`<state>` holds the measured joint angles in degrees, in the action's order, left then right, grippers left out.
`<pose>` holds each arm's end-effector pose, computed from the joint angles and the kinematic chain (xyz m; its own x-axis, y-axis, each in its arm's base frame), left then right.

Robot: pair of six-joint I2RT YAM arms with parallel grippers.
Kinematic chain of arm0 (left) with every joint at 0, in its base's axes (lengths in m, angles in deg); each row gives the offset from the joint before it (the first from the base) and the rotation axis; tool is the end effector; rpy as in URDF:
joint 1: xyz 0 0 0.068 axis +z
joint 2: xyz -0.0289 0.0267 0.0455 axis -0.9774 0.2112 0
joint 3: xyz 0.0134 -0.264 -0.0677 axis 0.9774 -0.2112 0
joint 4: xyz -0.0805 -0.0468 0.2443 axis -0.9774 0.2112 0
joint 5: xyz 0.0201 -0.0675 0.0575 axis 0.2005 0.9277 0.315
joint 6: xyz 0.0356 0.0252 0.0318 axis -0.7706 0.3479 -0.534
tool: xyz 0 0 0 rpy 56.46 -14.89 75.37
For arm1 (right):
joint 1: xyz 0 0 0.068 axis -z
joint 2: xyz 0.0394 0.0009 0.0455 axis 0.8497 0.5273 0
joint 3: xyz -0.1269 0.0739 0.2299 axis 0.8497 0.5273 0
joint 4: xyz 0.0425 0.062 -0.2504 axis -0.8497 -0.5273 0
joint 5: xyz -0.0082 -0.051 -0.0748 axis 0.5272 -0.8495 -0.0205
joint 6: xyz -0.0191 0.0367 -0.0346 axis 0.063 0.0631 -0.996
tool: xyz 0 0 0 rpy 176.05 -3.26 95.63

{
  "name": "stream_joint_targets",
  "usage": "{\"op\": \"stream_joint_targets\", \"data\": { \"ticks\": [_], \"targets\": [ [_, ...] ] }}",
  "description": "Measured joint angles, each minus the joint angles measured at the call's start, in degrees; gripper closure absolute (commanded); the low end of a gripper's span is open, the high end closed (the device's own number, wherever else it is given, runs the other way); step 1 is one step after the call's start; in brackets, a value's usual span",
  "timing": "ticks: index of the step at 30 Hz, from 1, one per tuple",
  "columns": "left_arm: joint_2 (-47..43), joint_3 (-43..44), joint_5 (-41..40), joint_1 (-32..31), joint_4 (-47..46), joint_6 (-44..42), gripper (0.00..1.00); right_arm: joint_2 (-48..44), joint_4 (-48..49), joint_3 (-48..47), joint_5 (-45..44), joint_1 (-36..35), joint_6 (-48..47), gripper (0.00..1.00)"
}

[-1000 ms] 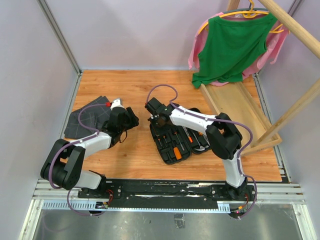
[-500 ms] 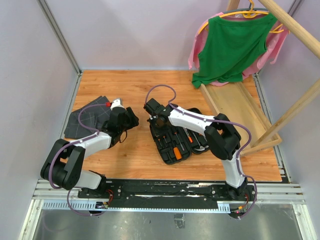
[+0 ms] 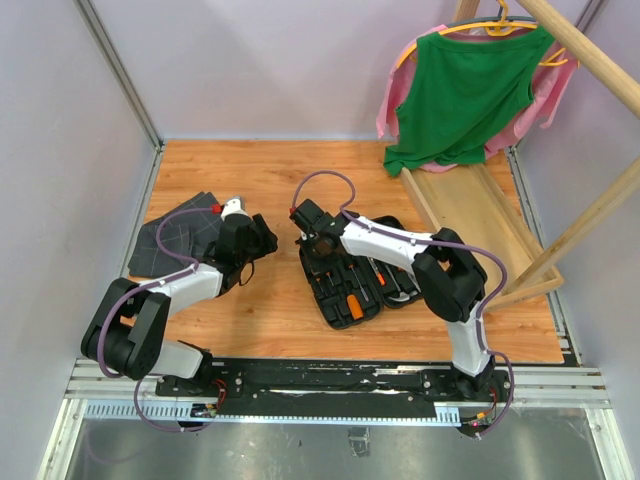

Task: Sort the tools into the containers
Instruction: Place the screwdriver in the storage box.

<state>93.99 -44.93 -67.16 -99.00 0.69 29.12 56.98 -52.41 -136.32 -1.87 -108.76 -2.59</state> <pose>0.2554 -0.0915 0.1733 -0.5123 -0.3786 -0.7708 -0.1010 0.9179 -0.3837 0.2716 0.3336 0.1728 -0.8394 -0.3901 -0.3783 -0.4907 0.8433 0.2192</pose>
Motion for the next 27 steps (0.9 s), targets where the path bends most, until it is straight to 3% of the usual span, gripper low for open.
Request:
{"op": "stream_joint_targets", "data": {
  "ticks": [3, 10, 15, 23, 27],
  "targets": [
    [0.0, 0.0, -0.1, 0.0, 0.0, 0.0, 0.39, -1.5, 1.2, 1.0, -0.1, -0.1, -0.1, 0.84],
    [-1.4, 0.0, -1.2, 0.0, 1.1, 0.1, 0.39, -2.1, 0.6, -0.7, -0.3, -0.3, -1.9, 0.79],
    [-7.5, 0.0, -3.2, 0.0, 2.5, 0.1, 0.36, -4.3, 0.5, -1.4, -0.4, -0.3, -3.2, 0.71],
    [-15.0, 0.0, -1.9, 0.0, 5.9, -0.4, 0.27, -25.4, 5.2, 5.1, -7.8, -0.2, -7.1, 0.55],
    [-16.9, 0.0, 1.8, 0.0, 8.9, -0.5, 0.27, -35.3, 7.8, 13.2, -13.5, 0.3, -8.6, 0.41]
  ]
}}
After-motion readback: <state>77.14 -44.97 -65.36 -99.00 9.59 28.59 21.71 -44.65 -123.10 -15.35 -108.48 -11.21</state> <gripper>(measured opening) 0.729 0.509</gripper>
